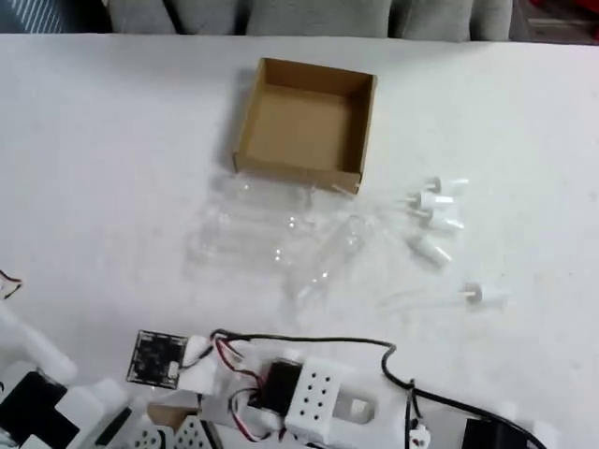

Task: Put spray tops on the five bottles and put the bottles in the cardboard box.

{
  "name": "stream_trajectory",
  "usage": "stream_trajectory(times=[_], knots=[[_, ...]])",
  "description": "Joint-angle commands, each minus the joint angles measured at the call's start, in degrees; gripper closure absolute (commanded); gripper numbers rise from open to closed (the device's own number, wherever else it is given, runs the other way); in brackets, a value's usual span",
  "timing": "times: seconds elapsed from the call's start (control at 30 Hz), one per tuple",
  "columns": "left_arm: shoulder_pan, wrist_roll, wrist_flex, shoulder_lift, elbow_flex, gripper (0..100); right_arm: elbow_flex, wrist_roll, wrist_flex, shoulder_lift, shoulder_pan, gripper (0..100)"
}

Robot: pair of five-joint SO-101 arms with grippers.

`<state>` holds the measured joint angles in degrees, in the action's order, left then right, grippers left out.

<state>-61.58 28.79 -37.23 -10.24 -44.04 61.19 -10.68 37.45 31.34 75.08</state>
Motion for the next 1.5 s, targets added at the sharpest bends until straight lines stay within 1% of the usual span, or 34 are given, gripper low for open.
stream_trajectory(times=[0.0,0.17,0.4,0.67,0.73,0.83,0.97,1.03,1.1,1.17,1.3,1.47], knots=[[-0.4,0.18,1.14,-0.57,0.44,97,-0.79,-1.49,-1.27,-0.22,-0.66,75.2],[-0.4,0.18,1.14,-0.57,0.44,97,-0.62,-0.97,-1.27,-0.31,-0.66,64.2],[-0.4,0.18,0.88,-0.57,0.35,97,-0.62,-1.49,-3.47,-0.92,-0.75,64.0],[-0.4,0.18,0.88,-0.57,0.35,97,-6.95,-1.58,-3.38,-13.41,-0.84,64.0],[-0.4,0.18,0.88,-0.57,0.35,97,-9.32,-1.67,-1.36,-15.52,-0.84,64.2],[-0.4,0.18,0.79,-0.57,0.35,97,-11.16,-1.67,0.84,-16.75,-0.92,69.5],[-0.31,0.18,0.79,-0.57,0.35,97,-11.43,-1.67,0.84,-16.75,-1.01,85.1],[-0.22,0.18,0.79,-0.57,0.35,97,-11.6,-1.58,0.84,-16.75,-2.15,93.2],[-0.22,0.18,0.79,-0.57,0.35,97,-12.04,-1.58,0.84,-16.66,-3.82,98.7],[-0.22,0.18,0.79,-0.57,0.35,97,-12.92,-1.23,1.27,-16.66,-5.85,97.5],[-0.13,0.18,0.79,-0.57,0.35,97,-13.27,-0.53,1.27,-16.22,-11.21,98.2],[-0.04,0.18,0.7,-0.57,0.35,97,-12.84,8.79,1.19,-11.21,-17.27,98.2]])
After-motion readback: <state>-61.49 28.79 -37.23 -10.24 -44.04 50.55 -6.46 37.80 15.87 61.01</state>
